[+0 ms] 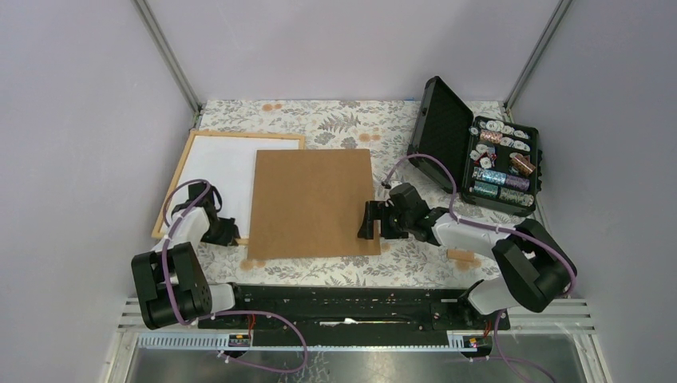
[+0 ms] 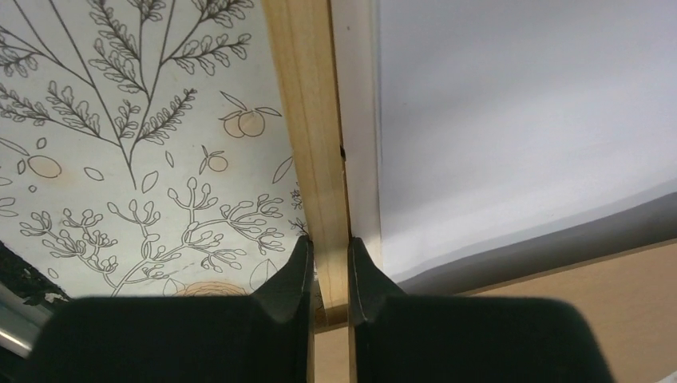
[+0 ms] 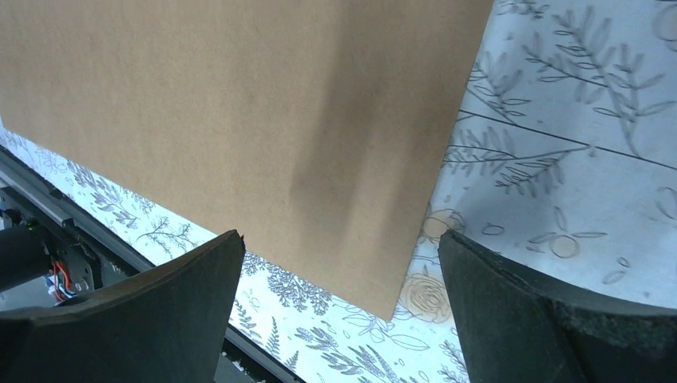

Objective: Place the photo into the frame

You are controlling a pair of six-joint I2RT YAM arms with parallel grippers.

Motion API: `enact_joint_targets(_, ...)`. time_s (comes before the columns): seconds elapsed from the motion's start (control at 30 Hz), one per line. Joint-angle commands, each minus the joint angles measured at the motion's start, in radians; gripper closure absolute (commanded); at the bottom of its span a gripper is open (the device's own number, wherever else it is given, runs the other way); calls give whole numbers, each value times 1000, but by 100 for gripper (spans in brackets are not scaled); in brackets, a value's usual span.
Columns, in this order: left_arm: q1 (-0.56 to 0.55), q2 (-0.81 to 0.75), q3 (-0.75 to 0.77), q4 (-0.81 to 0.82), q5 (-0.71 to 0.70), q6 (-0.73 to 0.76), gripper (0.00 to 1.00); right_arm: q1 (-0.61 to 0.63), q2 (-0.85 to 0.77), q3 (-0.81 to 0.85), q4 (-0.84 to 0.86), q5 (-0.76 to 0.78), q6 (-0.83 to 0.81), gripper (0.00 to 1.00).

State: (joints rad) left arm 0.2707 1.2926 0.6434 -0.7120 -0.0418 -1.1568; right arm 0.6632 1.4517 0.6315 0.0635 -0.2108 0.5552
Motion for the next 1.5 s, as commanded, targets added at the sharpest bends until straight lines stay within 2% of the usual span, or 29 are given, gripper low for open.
enact_joint_targets(0.0,-48,0,-51,25,60,59,100,-65,-70,-28,10,7,34,0)
enact_joint_targets(0.2,-228,-35,-72,3,98,-27,100,-134,-105,-80,27,-42,59,0)
enact_joint_targets(0.37,-426,-93,-90,27,115,-184,100,-137,-202,-175,29,-19,107,0)
enact_joint_targets(0.53,-576,-125,-132,79,143,-354,100,-139,-294,-228,-12,40,116,0)
enact_joint_targets(0.73,-623,-277,-216,98,102,-500,100,-141,-340,-227,-57,61,112,0)
enact_joint_targets(0.77,-623,-292,-220,97,100,-500,92,-140,-346,-228,-57,60,114,0)
enact_joint_targets(0.8,-623,-300,-207,84,94,-492,79,-141,-349,-229,-57,58,114,0)
enact_joint_targets(0.83,-622,-302,-188,65,85,-459,63,-141,-351,-228,-57,59,112,0)
enact_joint_targets(0.93,-621,-280,-91,-76,47,-350,5,-142,-351,-224,-99,65,100,0)
enact_joint_targets(1.0,-618,-268,-17,-171,-29,-263,1,-142,-351,-217,-104,69,93,0)
enact_joint_targets(1.1,-590,-266,101,-281,-183,-118,1,-143,-345,-211,-105,63,89,0)
enact_joint_targets(1.23,-435,-274,228,-309,-324,105,1,-143,-331,-199,-102,49,73,0)
enact_joint_targets(1.33,-255,-264,281,-159,-320,309,1,-142,-311,-190,-105,37,46,0)
enact_joint_targets(1.4,-149,-224,288,46,-215,478,1,-143,-300,-188,-101,33,32,0)
enact_joint_targets(1.47,-89,-136,305,248,-80,604,1,-142,-289,-182,-96,27,12,0)
